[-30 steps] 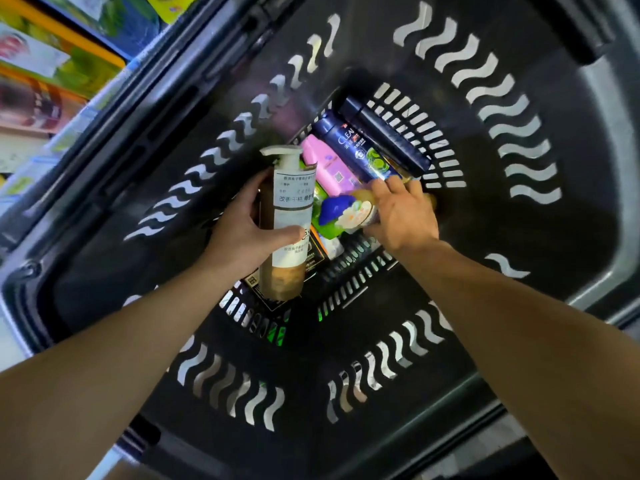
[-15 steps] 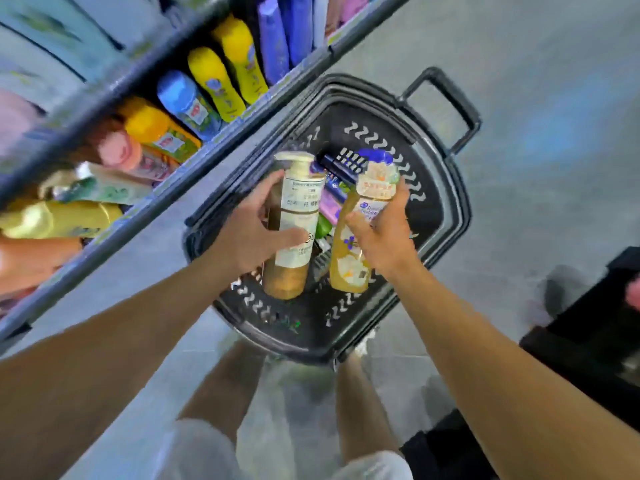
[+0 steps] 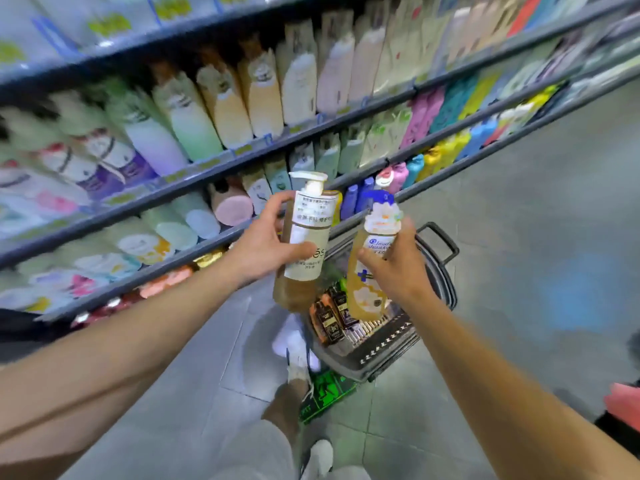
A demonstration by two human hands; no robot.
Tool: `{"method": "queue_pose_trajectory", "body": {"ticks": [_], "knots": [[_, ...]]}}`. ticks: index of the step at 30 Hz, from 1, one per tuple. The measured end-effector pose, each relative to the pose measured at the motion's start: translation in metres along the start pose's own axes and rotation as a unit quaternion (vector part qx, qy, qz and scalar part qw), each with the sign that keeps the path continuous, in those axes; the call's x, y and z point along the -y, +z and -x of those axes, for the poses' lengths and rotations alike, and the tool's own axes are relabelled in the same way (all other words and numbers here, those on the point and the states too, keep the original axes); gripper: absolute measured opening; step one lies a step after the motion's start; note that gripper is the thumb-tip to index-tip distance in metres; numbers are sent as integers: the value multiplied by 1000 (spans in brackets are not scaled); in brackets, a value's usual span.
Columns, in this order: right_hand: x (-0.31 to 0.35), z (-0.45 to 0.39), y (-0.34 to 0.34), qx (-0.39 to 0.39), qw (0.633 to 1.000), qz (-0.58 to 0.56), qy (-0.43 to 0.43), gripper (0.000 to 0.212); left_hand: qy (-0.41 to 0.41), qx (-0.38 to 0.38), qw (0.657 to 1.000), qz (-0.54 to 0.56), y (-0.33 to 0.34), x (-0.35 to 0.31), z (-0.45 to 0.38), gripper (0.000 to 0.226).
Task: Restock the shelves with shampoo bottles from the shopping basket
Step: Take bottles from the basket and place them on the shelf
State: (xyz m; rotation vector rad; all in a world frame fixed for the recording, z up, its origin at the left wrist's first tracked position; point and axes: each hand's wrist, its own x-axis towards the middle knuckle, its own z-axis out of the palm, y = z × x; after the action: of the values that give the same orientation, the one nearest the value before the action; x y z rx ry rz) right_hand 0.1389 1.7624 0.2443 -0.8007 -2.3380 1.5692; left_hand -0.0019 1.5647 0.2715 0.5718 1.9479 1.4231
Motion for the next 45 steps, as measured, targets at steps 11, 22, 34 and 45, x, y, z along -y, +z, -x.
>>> {"method": "queue_pose_trajectory", "body": {"ticks": [11, 22, 34, 45], "knots": [[214, 122, 45, 32, 982, -2, -186, 61, 110, -207, 972, 2, -108, -105, 237, 84], [378, 215, 154, 63, 954, -29, -292, 61, 164, -340, 926, 11, -245, -137, 406, 88], [479, 292, 281, 81, 937, -55, -335, 58, 237, -369, 899, -21, -369, -140, 529, 68], [536, 265, 322, 91, 924, -66, -366, 65, 286, -363, 878, -124, -446, -193, 531, 75]]}}
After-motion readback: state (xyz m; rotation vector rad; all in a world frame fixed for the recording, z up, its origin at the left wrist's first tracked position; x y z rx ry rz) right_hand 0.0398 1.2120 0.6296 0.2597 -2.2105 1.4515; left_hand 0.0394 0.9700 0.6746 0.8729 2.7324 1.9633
